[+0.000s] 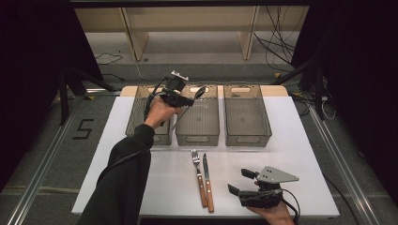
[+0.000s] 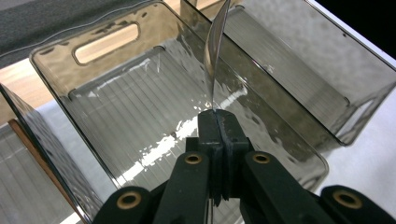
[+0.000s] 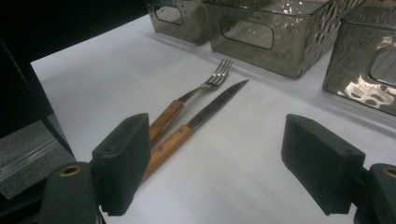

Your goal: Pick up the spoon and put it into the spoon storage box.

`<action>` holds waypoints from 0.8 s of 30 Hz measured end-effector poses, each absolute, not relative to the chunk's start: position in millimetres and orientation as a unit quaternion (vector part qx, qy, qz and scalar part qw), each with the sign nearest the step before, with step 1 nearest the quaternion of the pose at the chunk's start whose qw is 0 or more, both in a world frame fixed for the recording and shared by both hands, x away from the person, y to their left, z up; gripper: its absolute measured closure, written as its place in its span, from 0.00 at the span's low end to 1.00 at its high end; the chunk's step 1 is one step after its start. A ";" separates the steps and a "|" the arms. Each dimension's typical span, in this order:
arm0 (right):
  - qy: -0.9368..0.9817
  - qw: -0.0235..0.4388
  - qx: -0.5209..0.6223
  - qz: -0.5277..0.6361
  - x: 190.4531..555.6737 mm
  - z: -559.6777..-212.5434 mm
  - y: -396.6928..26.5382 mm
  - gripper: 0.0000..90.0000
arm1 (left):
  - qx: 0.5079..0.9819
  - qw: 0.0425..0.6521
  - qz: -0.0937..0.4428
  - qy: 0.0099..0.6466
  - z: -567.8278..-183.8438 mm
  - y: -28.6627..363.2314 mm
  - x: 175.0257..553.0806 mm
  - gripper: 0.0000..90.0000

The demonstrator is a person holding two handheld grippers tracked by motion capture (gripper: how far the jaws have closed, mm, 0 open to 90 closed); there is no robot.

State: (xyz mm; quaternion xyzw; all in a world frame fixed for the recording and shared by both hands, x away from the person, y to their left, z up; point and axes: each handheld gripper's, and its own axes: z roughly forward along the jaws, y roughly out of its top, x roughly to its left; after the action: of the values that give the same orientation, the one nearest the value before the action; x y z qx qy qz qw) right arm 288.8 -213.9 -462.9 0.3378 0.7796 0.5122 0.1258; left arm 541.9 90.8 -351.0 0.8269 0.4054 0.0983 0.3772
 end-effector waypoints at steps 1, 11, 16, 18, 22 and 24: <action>0.780 0.125 0.338 0.511 288.8 -463.0 -213.9 0.27 | 0.826 0.377 0.099 0.407 -351.0 89.9 542.9 1.00; 0.780 0.124 0.336 0.512 288.4 -463.1 -213.1 0.27 | 0.826 0.371 0.102 0.413 -349.9 82.8 555.1 1.00; 0.780 0.124 0.337 0.512 288.6 -463.3 -213.5 0.27 | 0.821 0.376 0.107 0.415 -345.2 79.5 559.8 1.00; 0.780 0.124 0.337 0.512 288.6 -463.3 -213.6 0.27 | 0.819 0.380 0.106 0.417 -344.5 78.7 560.6 1.00; 0.780 0.124 0.336 0.513 288.5 -463.4 -213.8 0.27 | 0.817 0.380 0.104 0.421 -349.0 75.4 561.0 0.99; 0.780 0.123 0.336 0.513 288.5 -463.5 -213.7 0.27 | 0.819 0.377 0.101 0.420 -352.9 74.7 561.8 0.99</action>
State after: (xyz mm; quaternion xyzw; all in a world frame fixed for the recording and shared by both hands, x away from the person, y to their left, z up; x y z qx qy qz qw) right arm 288.5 -213.7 -463.5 0.3365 0.7801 0.5128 0.1233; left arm 561.8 74.7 -352.9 0.8194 0.4196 0.1012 0.3772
